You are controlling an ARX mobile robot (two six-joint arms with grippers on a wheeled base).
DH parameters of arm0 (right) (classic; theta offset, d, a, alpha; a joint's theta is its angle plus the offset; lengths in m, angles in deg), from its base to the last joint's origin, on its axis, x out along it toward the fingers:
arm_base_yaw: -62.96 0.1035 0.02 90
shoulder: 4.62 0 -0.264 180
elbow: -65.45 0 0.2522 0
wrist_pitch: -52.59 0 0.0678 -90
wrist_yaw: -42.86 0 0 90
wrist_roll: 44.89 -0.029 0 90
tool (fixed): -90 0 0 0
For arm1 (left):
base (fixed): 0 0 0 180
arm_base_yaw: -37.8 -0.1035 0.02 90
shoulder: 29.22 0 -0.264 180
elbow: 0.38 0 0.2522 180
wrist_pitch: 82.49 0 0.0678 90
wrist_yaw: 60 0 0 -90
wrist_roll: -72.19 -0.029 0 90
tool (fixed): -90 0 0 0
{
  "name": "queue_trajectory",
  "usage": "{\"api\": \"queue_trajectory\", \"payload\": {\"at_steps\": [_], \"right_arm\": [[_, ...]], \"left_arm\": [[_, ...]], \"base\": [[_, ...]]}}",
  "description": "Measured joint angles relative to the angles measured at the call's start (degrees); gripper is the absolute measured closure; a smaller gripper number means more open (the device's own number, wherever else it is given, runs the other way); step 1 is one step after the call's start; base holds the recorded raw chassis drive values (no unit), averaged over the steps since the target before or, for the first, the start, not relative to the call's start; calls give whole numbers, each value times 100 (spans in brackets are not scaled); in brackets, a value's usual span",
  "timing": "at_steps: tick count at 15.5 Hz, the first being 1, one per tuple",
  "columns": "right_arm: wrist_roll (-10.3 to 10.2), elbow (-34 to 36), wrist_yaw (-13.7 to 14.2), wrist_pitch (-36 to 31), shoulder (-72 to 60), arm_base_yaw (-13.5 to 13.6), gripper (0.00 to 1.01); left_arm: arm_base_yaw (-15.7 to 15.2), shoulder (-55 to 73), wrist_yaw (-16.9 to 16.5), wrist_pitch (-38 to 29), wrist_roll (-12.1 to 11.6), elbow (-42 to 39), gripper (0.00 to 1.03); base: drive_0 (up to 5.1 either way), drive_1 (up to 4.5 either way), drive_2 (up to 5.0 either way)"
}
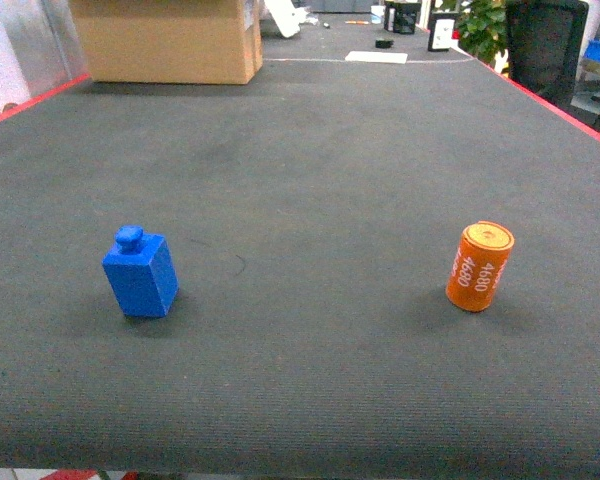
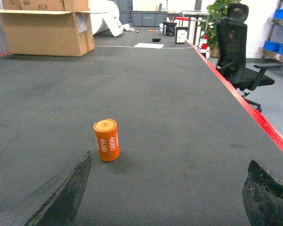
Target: Sort blue parts and orange caps into right shelf containers
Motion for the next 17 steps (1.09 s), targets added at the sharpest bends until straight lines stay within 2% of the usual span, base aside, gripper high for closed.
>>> {"api": "queue_trajectory", "payload": {"at_steps": [17], "right_arm": [[0,0,0,0,0,0,3]], "left_arm": [[0,0,0,0,0,0,5]], "base": [[0,0,0]]}}
